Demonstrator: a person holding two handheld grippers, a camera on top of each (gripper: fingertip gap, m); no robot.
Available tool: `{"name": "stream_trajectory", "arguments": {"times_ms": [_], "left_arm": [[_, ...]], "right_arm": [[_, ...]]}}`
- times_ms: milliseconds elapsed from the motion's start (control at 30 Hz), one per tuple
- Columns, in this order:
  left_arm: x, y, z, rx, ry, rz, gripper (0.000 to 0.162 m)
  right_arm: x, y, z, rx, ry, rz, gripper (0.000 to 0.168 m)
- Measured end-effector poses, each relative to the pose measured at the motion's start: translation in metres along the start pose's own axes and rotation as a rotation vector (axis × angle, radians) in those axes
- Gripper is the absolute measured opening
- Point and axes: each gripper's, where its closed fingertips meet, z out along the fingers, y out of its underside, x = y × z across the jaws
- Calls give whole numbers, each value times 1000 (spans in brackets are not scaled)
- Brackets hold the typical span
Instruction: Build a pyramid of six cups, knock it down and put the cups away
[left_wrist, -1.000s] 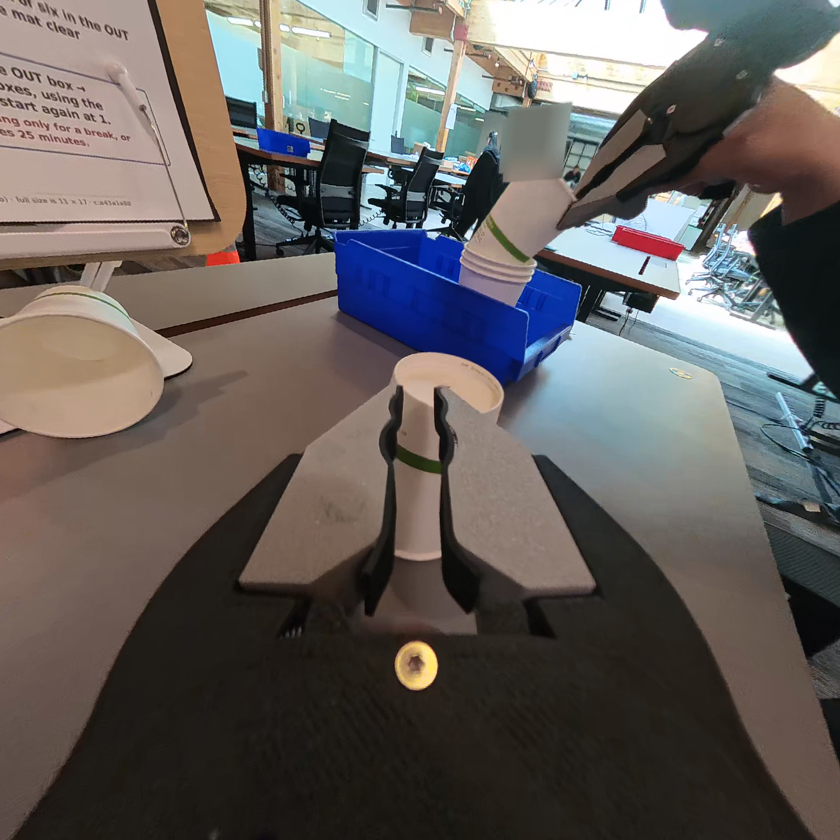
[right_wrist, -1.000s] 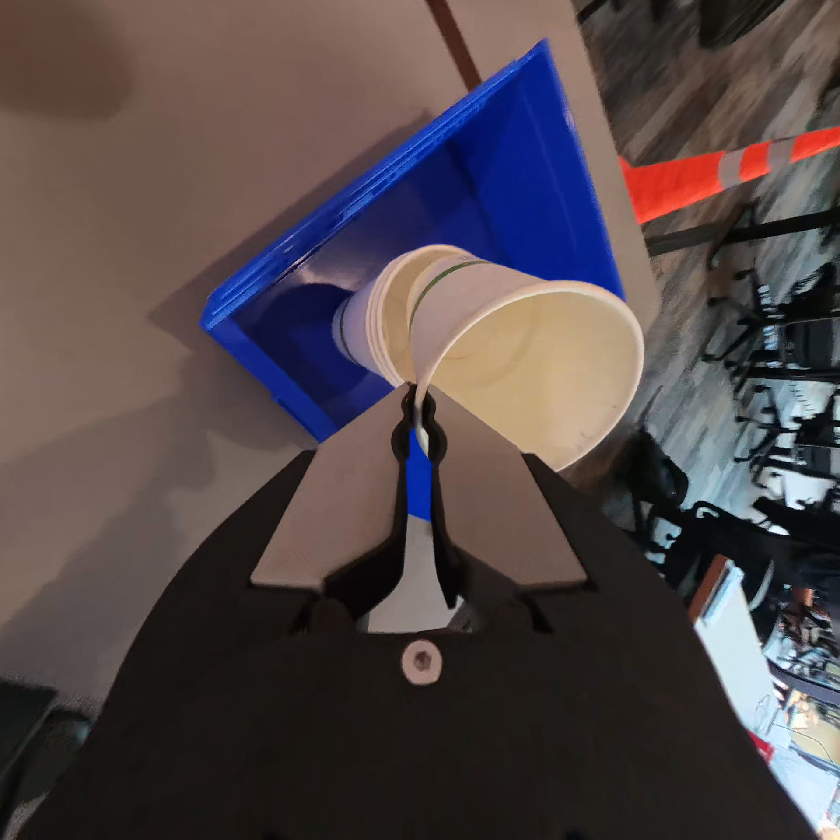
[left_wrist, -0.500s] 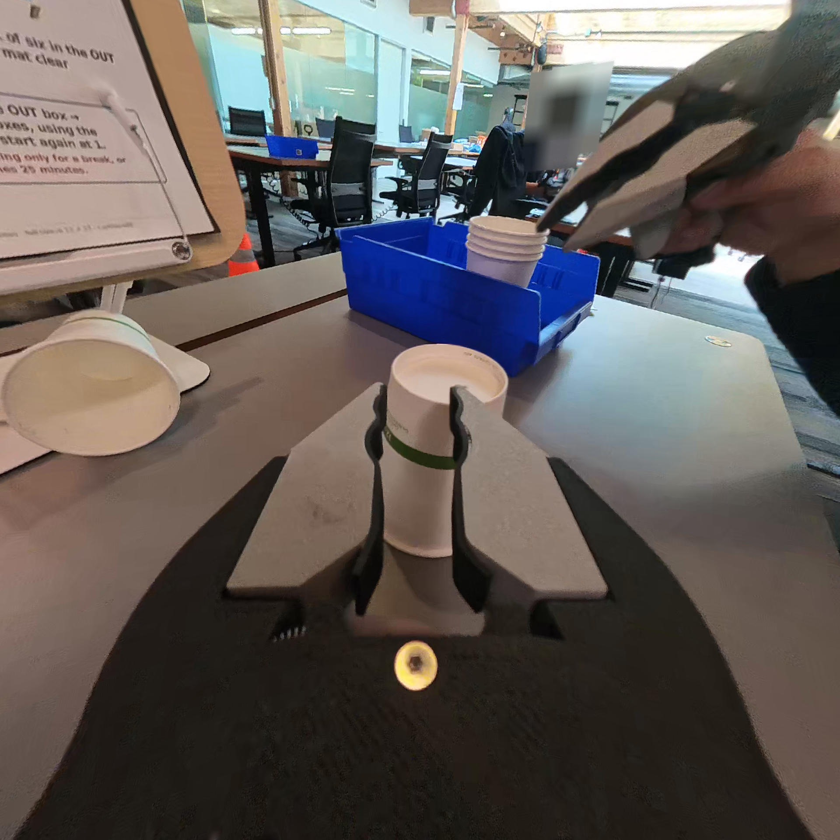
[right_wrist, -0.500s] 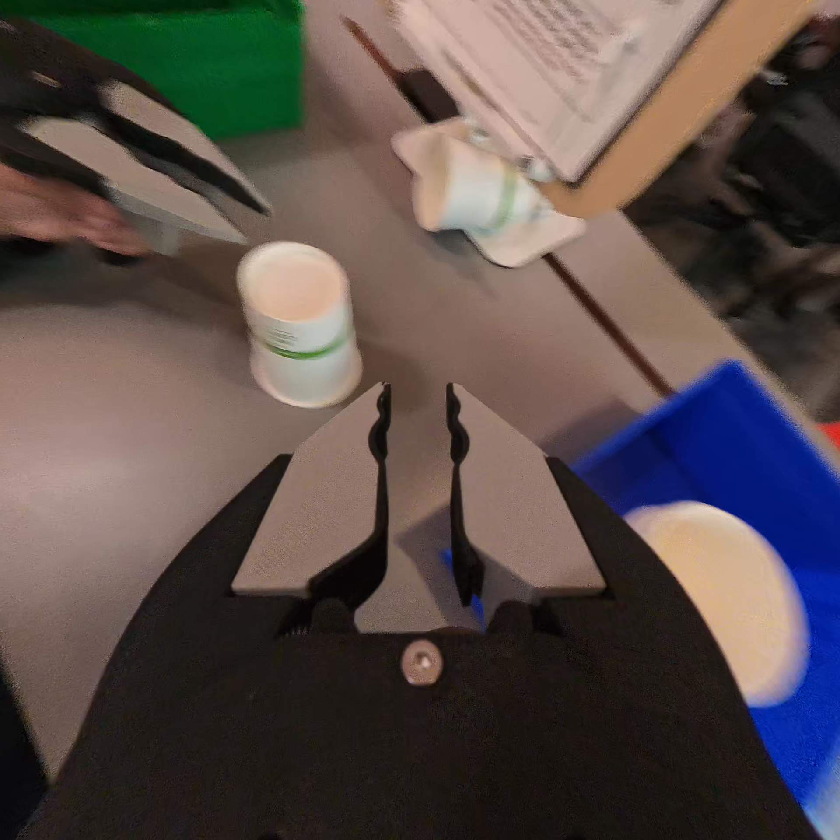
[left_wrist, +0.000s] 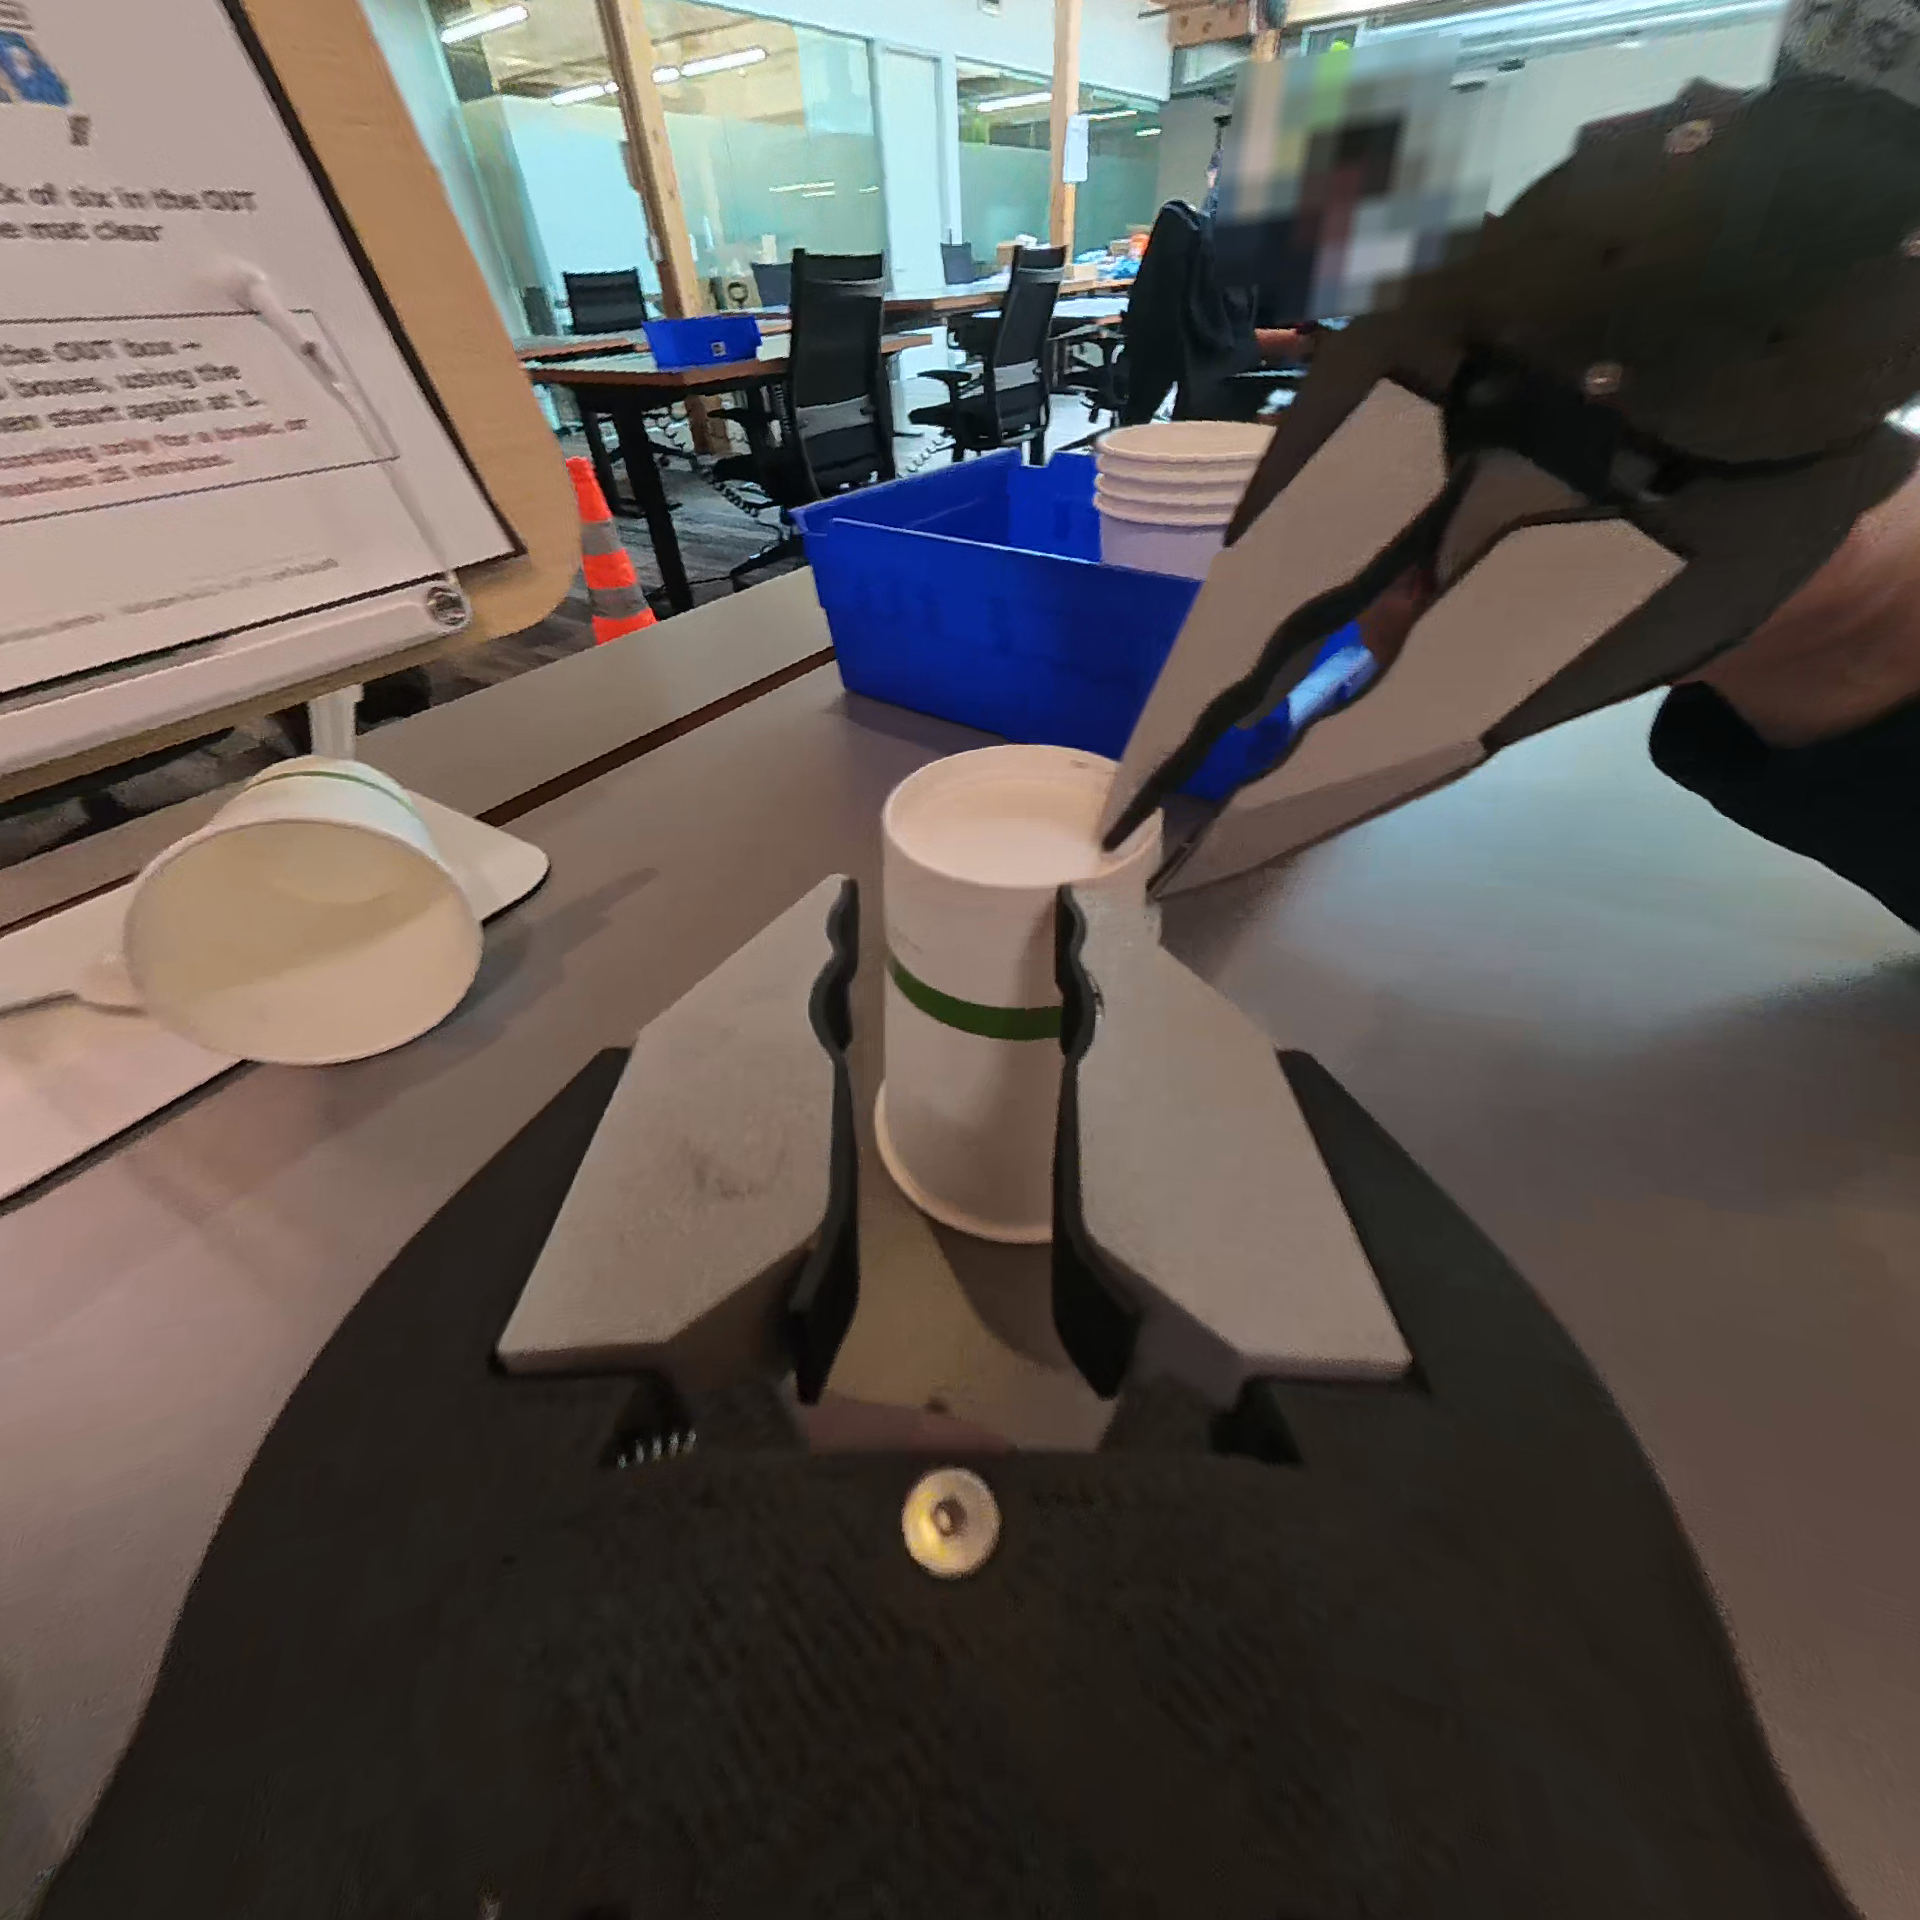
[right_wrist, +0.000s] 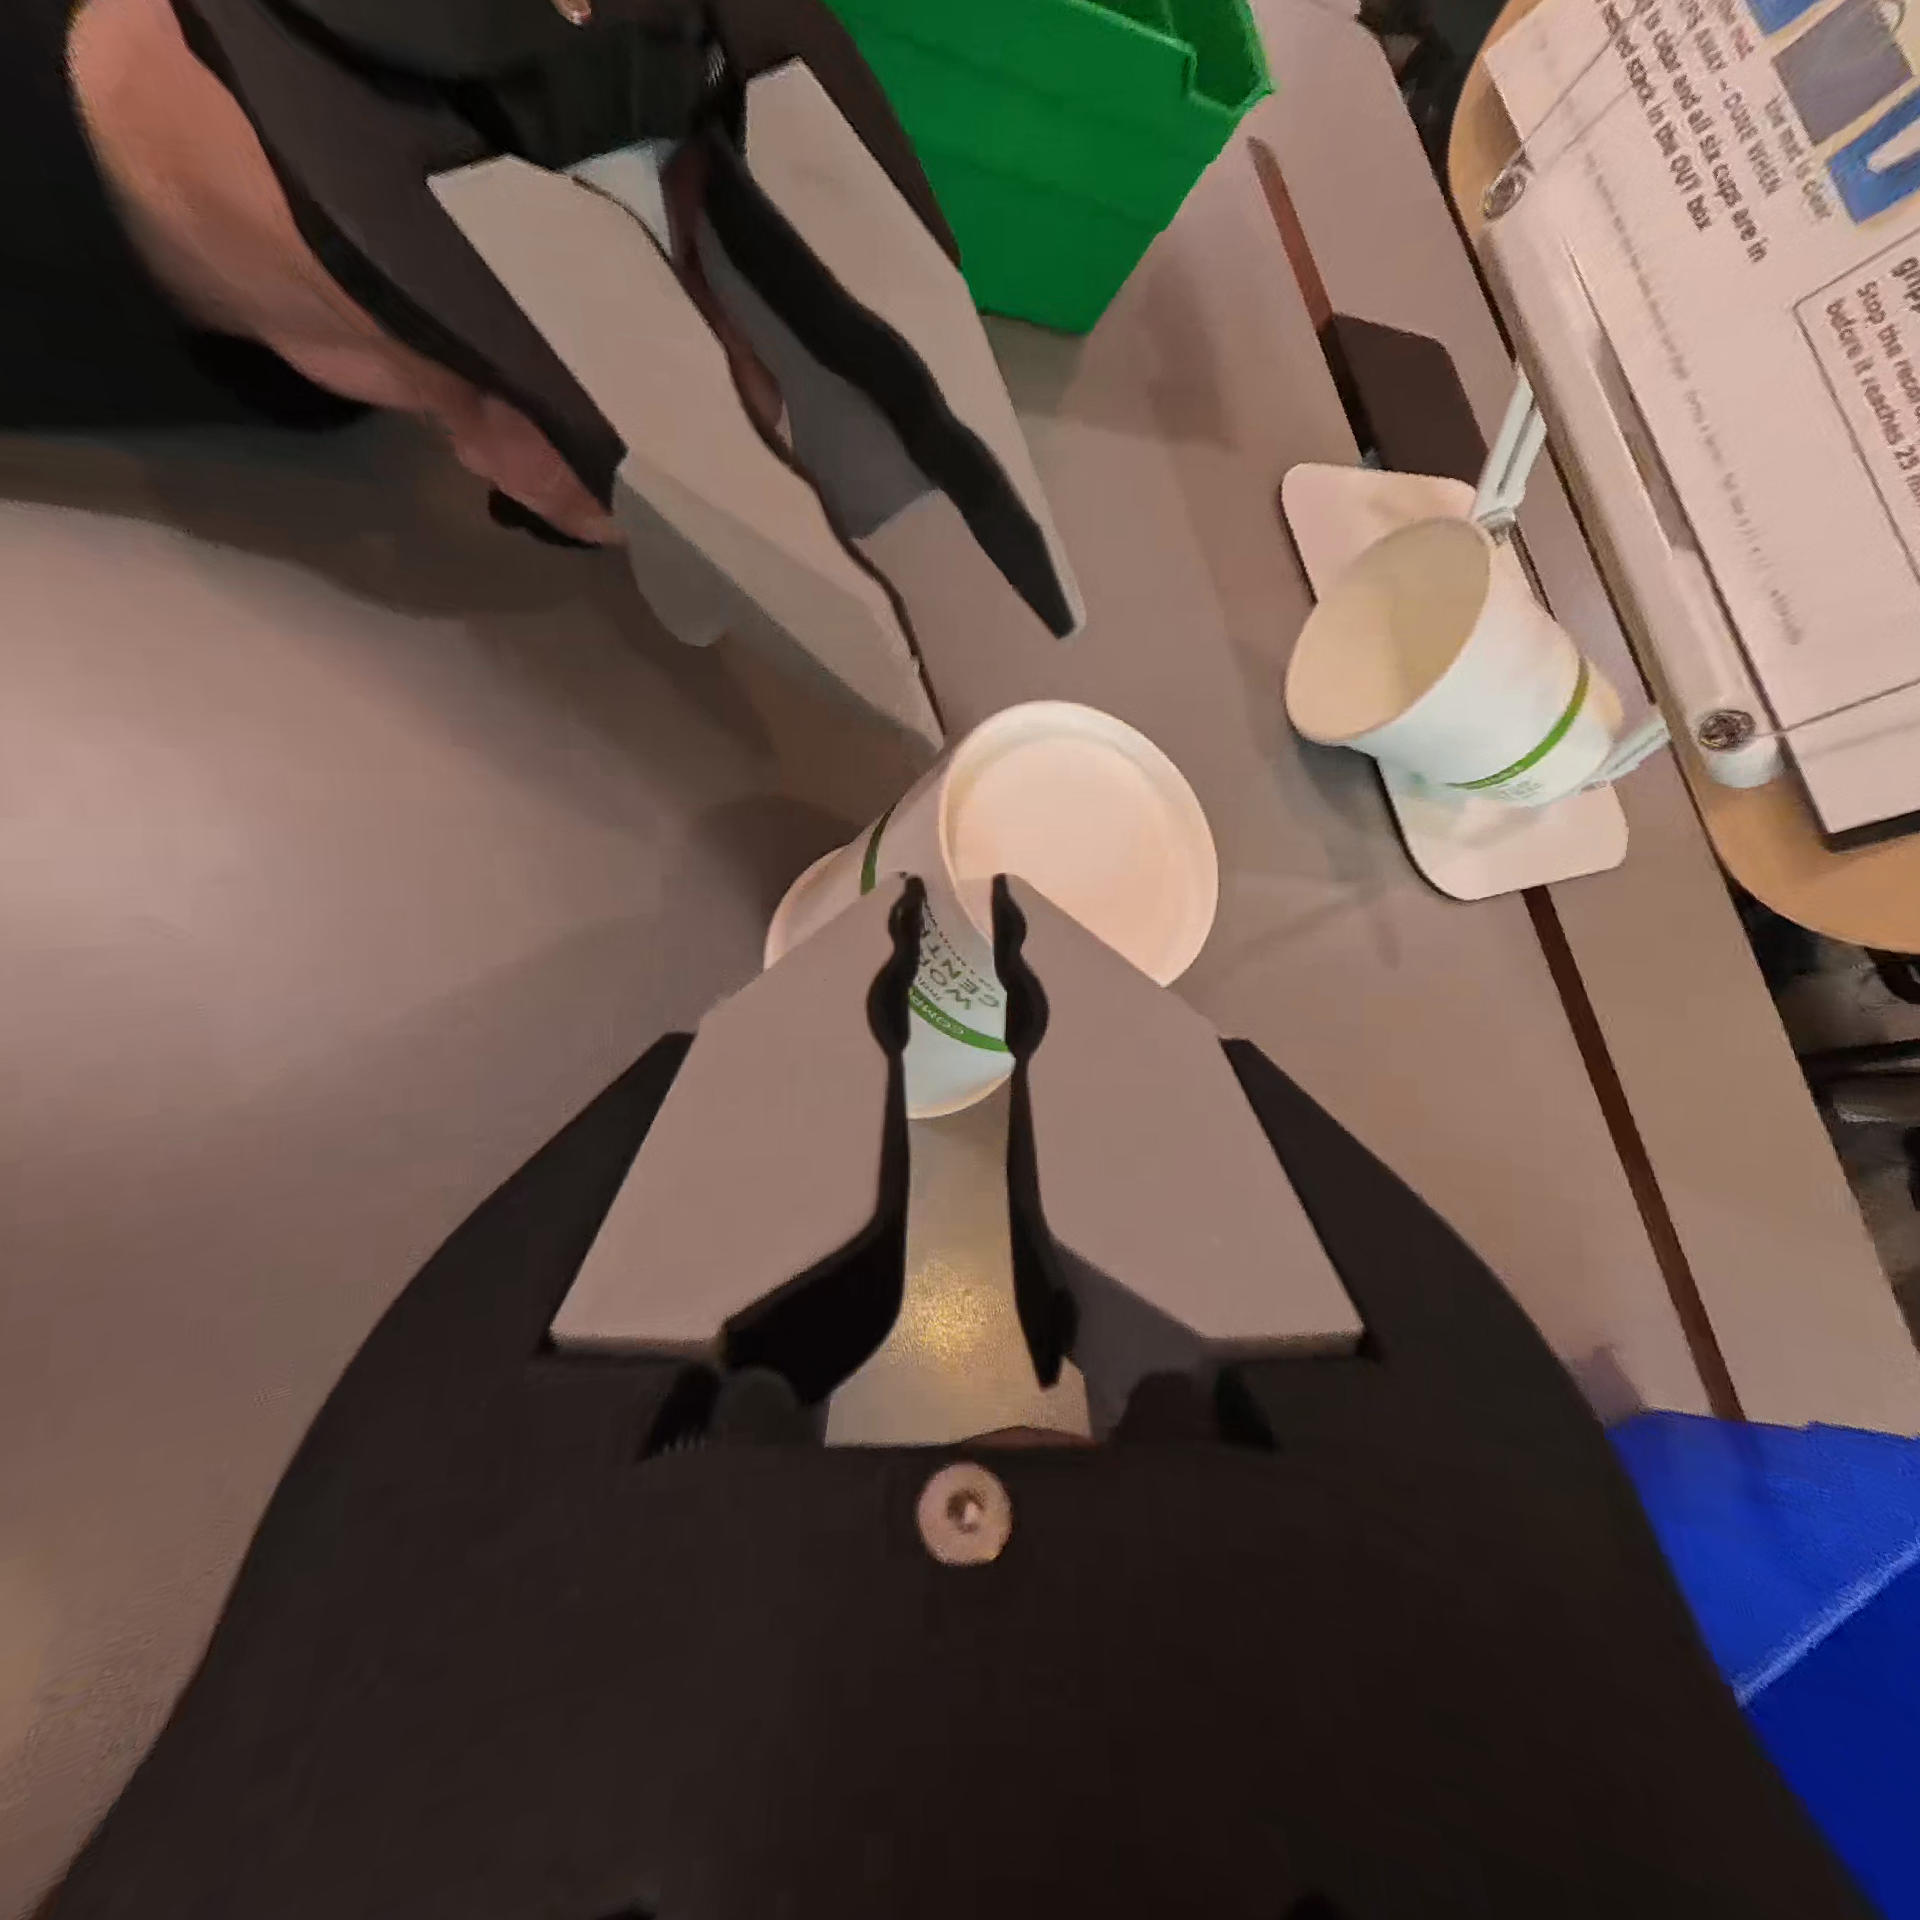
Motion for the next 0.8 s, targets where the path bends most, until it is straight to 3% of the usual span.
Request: {"name": "stream_trajectory", "arguments": {"times_ms": [133, 333, 500, 633, 733, 800], "left_arm": [[-28, -4, -10, 24, -90, -114, 30], [-53, 10, -15, 5, -116, -299, 27], [-8, 0, -7, 57, 203, -436, 31], [25, -18, -10, 144, 411, -495, 32], [33, -24, -12, 174, 451, -478, 31], [30, -25, -13, 178, 418, -445, 21]], "right_arm": [[7, -5, -5, 87, 39, 85, 0], [43, -18, -57, 458, 94, 318, 0], [56, -34, -100, 790, 49, 461, 0], [48, -40, -103, 843, 5, 454, 0], [38, -46, -98, 840, -39, 444, 0], [33, -46, -89, 801, -48, 420, 0]]}}
